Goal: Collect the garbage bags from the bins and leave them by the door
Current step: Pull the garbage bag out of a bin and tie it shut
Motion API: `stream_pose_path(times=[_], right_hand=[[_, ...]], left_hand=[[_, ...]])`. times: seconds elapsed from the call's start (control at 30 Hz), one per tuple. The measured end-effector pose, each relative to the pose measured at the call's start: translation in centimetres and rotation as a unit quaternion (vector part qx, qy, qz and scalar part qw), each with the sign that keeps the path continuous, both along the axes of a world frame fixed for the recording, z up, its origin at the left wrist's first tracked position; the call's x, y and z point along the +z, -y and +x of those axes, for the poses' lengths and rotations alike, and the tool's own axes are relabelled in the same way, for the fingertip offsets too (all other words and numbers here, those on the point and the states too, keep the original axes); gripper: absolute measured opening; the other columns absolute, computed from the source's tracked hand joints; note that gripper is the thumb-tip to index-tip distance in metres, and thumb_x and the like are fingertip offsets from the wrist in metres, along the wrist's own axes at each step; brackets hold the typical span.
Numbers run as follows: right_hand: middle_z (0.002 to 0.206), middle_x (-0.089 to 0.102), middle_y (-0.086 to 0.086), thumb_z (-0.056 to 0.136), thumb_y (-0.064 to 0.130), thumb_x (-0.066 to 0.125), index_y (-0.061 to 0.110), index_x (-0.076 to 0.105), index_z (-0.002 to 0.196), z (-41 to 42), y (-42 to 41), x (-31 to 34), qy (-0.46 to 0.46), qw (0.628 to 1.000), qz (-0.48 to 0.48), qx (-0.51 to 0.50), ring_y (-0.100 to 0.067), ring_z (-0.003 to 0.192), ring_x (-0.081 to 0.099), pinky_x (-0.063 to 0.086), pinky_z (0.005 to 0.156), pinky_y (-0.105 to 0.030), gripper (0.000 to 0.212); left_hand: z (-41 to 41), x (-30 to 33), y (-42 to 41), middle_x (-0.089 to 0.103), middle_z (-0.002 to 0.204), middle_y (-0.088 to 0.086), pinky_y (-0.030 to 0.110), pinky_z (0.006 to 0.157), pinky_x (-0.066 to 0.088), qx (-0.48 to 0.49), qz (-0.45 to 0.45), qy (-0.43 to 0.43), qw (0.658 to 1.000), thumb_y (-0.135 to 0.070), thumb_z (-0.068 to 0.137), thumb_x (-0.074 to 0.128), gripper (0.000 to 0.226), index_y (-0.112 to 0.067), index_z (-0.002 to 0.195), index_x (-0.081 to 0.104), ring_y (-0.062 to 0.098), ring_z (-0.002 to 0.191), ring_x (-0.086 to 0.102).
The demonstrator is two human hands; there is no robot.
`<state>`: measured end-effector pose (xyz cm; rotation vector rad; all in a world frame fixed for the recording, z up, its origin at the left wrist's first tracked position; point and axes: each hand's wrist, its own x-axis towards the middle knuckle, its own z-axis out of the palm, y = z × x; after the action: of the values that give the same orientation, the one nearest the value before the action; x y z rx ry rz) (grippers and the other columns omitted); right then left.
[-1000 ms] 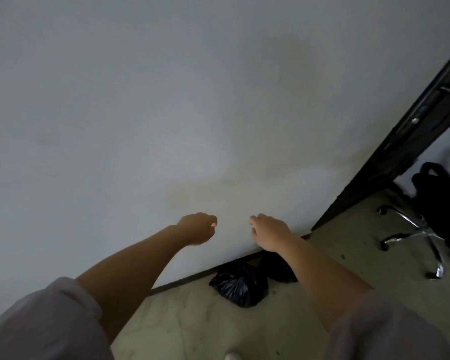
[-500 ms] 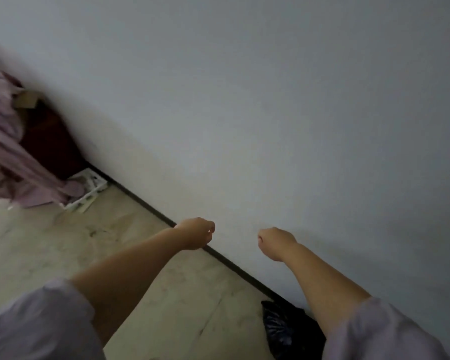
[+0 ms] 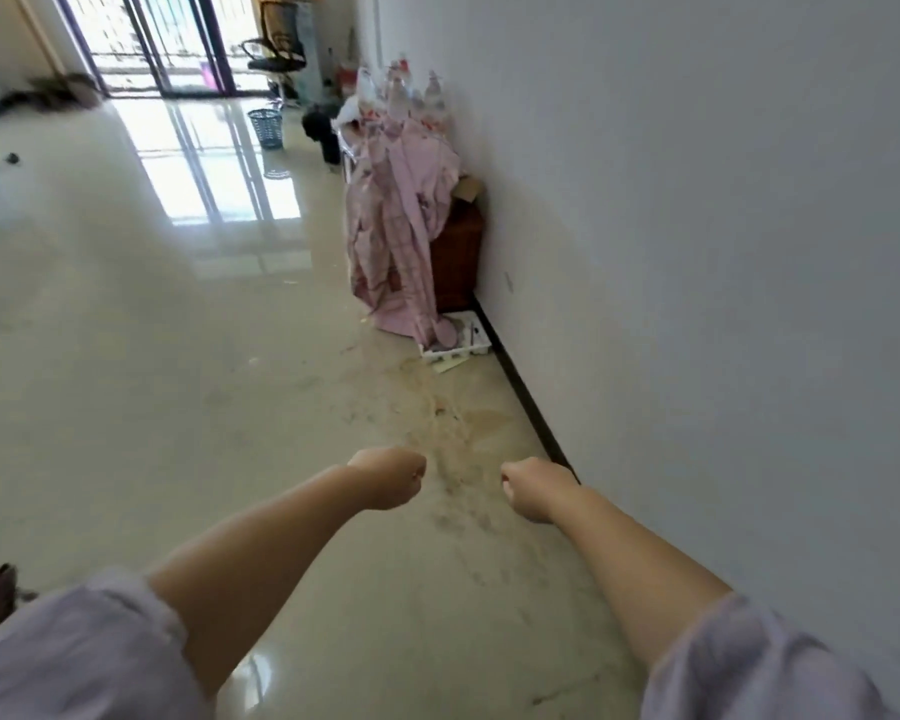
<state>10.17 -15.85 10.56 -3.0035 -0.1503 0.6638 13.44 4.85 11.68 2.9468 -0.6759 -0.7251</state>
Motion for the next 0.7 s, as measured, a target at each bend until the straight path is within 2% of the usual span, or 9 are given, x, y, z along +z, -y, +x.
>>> stream_pose_path(times=[0.13, 0.23, 0.3, 0.4, 0.53, 0.7], right_hand=[[0.125, 0.059, -0.014, 0.097, 0.022, 0.033, 0.013, 0.055, 0.117, 2.6, -9.3, -0.6, -0.002, 0.998, 0.002, 0.068, -0.033, 0.110, 0.058, 0.044, 0.082, -0.034, 0.031], [0.126, 0.058, -0.012, 0.098, 0.023, 0.033, 0.015, 0.054, 0.118, 4.8, -14.4, -0.5, -0.009, 0.995, 0.010, 0.100, -0.033, 0.113, 0.056, 0.042, 0.093, -0.040, 0.031], [0.127, 0.058, -0.012, 0.098, 0.026, 0.033, 0.015, 0.054, 0.118, 6.4, -16.9, -0.5, -0.007, 0.992, 0.003, 0.123, -0.032, 0.114, 0.055, 0.040, 0.095, -0.041, 0.031], [0.127, 0.058, -0.012, 0.098, 0.027, 0.033, 0.016, 0.054, 0.118, 9.2, -19.9, -0.7, -0.007, 0.988, -0.013, 0.151, -0.032, 0.113, 0.056, 0.042, 0.091, -0.038, 0.030], [0.128, 0.057, -0.013, 0.098, 0.026, 0.033, 0.014, 0.053, 0.119, 12.9, -22.8, -0.9, -0.016, 0.984, -0.014, 0.175, -0.032, 0.115, 0.055, 0.041, 0.095, -0.038, 0.031], [0.129, 0.058, -0.012, 0.097, 0.024, 0.034, 0.015, 0.054, 0.121, 19.6, -25.0, -1.5, -0.021, 0.979, -0.014, 0.200, -0.032, 0.116, 0.056, 0.042, 0.094, -0.037, 0.033]], left_hand=[[0.3, 0.1, -8.0, 0.059, 0.126, 0.007, 0.034, 0.089, 0.047, 0.053, 0.004, 0.008, 0.999, -0.026, 0.098, 0.035, 0.035, -0.015, 0.123, 0.056, 0.027, 0.112, 0.058], [1.0, 0.1, -12.6, 0.058, 0.127, 0.008, 0.036, 0.091, 0.047, 0.092, 0.002, 0.004, 0.996, -0.025, 0.098, 0.034, 0.035, -0.013, 0.123, 0.056, 0.028, 0.114, 0.057], [1.7, 0.0, -14.9, 0.058, 0.128, 0.009, 0.035, 0.092, 0.046, 0.119, 0.001, 0.002, 0.993, -0.024, 0.099, 0.034, 0.035, -0.013, 0.124, 0.055, 0.029, 0.115, 0.056], [2.8, -0.5, -17.4, 0.057, 0.128, 0.011, 0.035, 0.091, 0.045, 0.150, 0.005, -0.010, 0.989, -0.022, 0.099, 0.033, 0.036, -0.012, 0.127, 0.054, 0.031, 0.116, 0.055], [5.8, -1.6, -19.8, 0.058, 0.128, 0.012, 0.034, 0.091, 0.045, 0.172, -0.006, -0.021, 0.985, -0.022, 0.098, 0.034, 0.035, -0.011, 0.125, 0.055, 0.031, 0.114, 0.056], [13.1, -2.2, -21.7, 0.058, 0.125, 0.012, 0.034, 0.088, 0.046, 0.199, -0.009, -0.016, 0.980, -0.023, 0.097, 0.036, 0.034, -0.013, 0.121, 0.057, 0.032, 0.112, 0.057]])
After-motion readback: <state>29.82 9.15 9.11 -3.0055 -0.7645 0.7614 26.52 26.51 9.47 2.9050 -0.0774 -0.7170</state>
